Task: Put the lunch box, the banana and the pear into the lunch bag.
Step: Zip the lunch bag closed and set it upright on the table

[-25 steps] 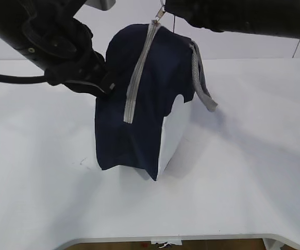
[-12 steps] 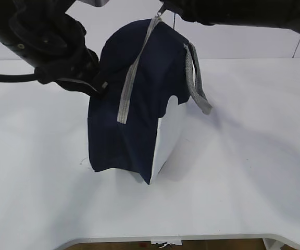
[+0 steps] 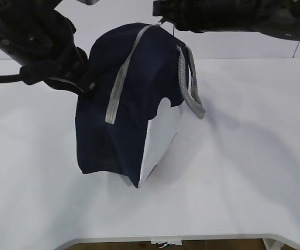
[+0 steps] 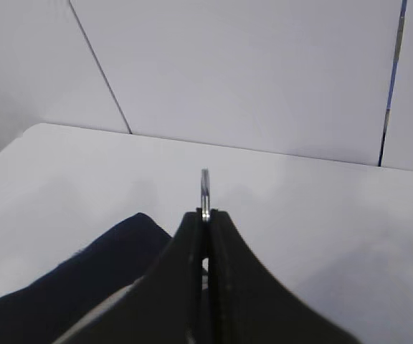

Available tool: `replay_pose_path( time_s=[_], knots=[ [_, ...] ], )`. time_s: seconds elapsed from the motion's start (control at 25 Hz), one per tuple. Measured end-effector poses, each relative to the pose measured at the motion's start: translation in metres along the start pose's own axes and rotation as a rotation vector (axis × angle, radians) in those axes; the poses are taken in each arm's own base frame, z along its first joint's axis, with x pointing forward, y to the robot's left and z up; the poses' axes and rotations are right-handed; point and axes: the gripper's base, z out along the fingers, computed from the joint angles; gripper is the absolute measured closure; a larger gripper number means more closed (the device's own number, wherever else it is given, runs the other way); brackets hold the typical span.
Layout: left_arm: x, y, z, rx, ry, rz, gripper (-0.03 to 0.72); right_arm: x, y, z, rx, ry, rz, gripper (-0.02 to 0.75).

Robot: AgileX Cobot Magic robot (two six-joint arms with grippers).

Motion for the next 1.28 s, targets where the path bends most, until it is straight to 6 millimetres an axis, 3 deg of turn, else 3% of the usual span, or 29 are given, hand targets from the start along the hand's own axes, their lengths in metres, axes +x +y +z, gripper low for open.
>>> replay_pose_path(
  time_s=[0.6, 1.16, 1.28],
  knots=[
    [0.002, 0.002, -0.001, -0.02, 0.024, 0.019, 0.69, 0.02, -0.042, 0.035, 0.101, 0.054, 0.066, 0.737],
    [0.008, 0.002, -0.01, -0.03, 0.06, 0.03, 0.687, 0.015, -0.037, 0.045, 0.031, 0.019, 0.232, 0.737],
    [0.009, 0.002, -0.011, -0.029, 0.066, 0.011, 0.614, 0.015, -0.035, 0.045, 0.025, 0.021, 0.22, 0.737]
  ],
)
